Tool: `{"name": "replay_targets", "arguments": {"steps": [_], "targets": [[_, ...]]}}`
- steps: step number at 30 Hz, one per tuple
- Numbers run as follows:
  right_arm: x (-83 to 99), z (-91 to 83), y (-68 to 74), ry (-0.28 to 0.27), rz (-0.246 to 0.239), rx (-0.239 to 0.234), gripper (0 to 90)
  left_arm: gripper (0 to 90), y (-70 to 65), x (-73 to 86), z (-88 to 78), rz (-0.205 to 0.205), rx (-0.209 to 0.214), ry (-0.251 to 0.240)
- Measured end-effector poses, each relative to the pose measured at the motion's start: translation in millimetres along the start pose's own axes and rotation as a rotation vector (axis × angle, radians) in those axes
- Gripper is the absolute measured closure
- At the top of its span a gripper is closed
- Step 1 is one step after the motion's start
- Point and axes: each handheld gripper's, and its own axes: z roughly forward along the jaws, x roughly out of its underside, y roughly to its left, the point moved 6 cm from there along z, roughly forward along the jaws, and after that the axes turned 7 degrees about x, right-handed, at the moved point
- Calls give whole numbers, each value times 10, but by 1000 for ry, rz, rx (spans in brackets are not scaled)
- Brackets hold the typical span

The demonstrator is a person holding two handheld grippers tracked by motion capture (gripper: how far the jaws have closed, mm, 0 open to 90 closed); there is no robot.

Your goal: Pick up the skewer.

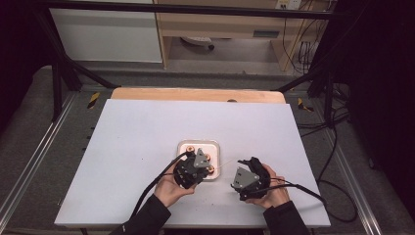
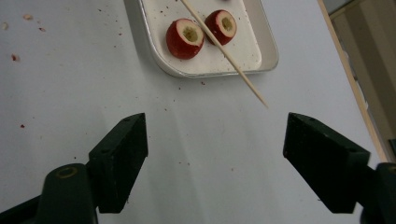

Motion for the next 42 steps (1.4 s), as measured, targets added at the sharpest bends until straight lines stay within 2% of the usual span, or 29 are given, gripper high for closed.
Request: {"name": "replay_targets", "arguments": {"steps": [3, 4, 5, 6, 7, 8, 9, 11, 12, 15, 17, 19, 20, 21, 24, 26, 28, 34, 36, 37, 39, 42], "targets": [[-24, 0, 9, -16, -53, 3, 297, 885, -31, -25, 43, 11, 9, 18], [-24, 0, 9, -16, -53, 3, 297, 885, -40, -32, 55, 10, 11, 21], [-39, 4, 15, -29, -82, 3, 340, 885, -50, -42, 70, 16, 14, 29], [-39, 4, 15, -29, -82, 3, 340, 885, -60, -53, 82, 21, 17, 32], [-42, 15, 21, -35, -116, 3, 377, 885, -73, -65, 93, 24, 21, 34], [-42, 15, 21, -35, -116, 3, 377, 885, -87, -76, 101, 31, 23, 36], [-41, 28, 32, -42, -162, 0, 415, 885, -101, -86, 111, 34, 27, 39], [-40, 34, 34, -44, -178, -1, 431, 885, -125, -105, 128, 41, 34, 43], [-33, 46, 46, -45, -214, -1, 464, 885, -141, -119, 141, 44, 37, 46], [-28, 54, 59, -43, -233, -1, 499, 885, -179, -152, 171, 61, 46, 57], [-18, 71, 53, -44, -305, 7, 544, 885, -222, -184, 204, 69, 56, 60], [-7, 77, 65, -43, -338, 7, 577, 885, -229, -190, 211, 73, 58, 67], [-7, 77, 65, -43, -338, 7, 577, 885, -238, -196, 219, 75, 60, 68], [0, 81, 76, -46, -378, 12, 614, 885, -250, -202, 228, 73, 64, 70], [7, 83, 86, -48, -424, 6, 672, 885, -268, -210, 243, 81, 73, 78], [15, 87, 92, -51, -450, 6, 706, 885, -271, -210, 247, 80, 75, 78], [27, 89, 102, -47, -460, 3, 734, 885, -284, -208, 256, 74, 91, 79], [31, 97, 108, -54, -497, 0, 805, 885, -293, -206, 259, 78, 97, 81], [29, 102, 98, -53, -533, -2, 830, 885, -295, -206, 259, 79, 100, 82], [43, 99, 113, -48, -516, -4, 845, 885, -300, -205, 260, 81, 104, 82], [43, 105, 117, -52, -538, -7, 868, 885, -301, -205, 261, 82, 105, 82], [54, 104, 131, -46, -546, -12, 881, 884, -304, -203, 265, 84, 107, 84]]}}
